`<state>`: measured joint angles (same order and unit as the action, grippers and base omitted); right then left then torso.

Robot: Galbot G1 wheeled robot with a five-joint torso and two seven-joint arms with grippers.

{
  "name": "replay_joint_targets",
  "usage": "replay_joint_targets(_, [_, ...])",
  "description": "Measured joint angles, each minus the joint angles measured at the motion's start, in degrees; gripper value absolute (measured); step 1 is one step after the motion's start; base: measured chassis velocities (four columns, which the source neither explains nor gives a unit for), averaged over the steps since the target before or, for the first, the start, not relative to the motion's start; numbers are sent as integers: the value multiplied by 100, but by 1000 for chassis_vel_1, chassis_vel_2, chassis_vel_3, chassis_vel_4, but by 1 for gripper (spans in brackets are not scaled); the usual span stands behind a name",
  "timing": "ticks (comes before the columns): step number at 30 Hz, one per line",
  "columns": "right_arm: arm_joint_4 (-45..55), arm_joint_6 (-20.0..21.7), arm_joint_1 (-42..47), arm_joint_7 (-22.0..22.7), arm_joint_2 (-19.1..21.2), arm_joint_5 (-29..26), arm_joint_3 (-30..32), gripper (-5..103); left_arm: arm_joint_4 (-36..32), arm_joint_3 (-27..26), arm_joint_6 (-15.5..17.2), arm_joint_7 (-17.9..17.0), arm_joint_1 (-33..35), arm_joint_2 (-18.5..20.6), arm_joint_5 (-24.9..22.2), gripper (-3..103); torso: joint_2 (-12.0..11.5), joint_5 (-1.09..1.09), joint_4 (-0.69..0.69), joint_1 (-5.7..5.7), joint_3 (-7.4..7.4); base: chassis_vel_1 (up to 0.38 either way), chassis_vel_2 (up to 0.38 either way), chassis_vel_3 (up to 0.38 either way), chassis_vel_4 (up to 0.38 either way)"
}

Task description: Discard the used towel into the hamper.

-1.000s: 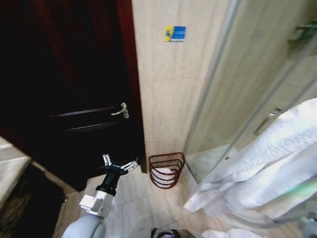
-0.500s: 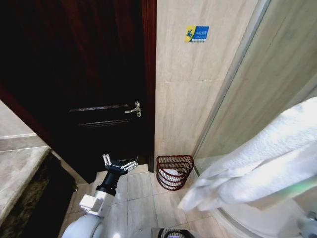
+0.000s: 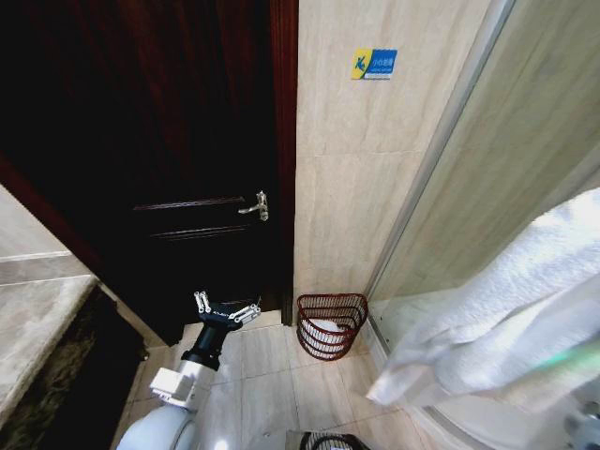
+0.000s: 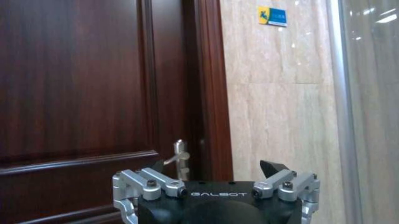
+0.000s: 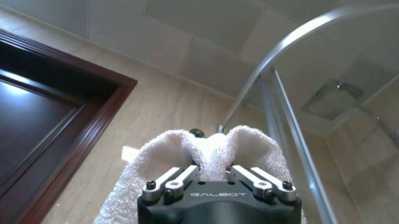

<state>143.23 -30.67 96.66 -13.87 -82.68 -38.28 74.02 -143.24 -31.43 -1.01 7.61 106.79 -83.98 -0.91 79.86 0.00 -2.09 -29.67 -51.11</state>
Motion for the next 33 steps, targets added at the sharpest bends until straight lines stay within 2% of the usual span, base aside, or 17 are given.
replay_joint_targets(7, [0, 15, -8, 2, 29, 17, 7, 11, 0, 0, 0, 0, 0, 0, 0, 100, -69, 0, -2, 31, 39, 50, 47, 39, 51])
replay_joint_targets(28, [1, -15, -29, 40, 31, 73, -8, 11, 0, -1, 0, 0, 0, 1, 0, 100, -72, -4, 0, 33, 42, 32, 32, -23, -28])
replay_joint_targets(33, [1, -80, -48, 29, 62, 16, -63, 11, 0, -1, 0, 0, 0, 0, 0, 100, -71, 1, 0, 32, 41, 31, 13, -20, -23])
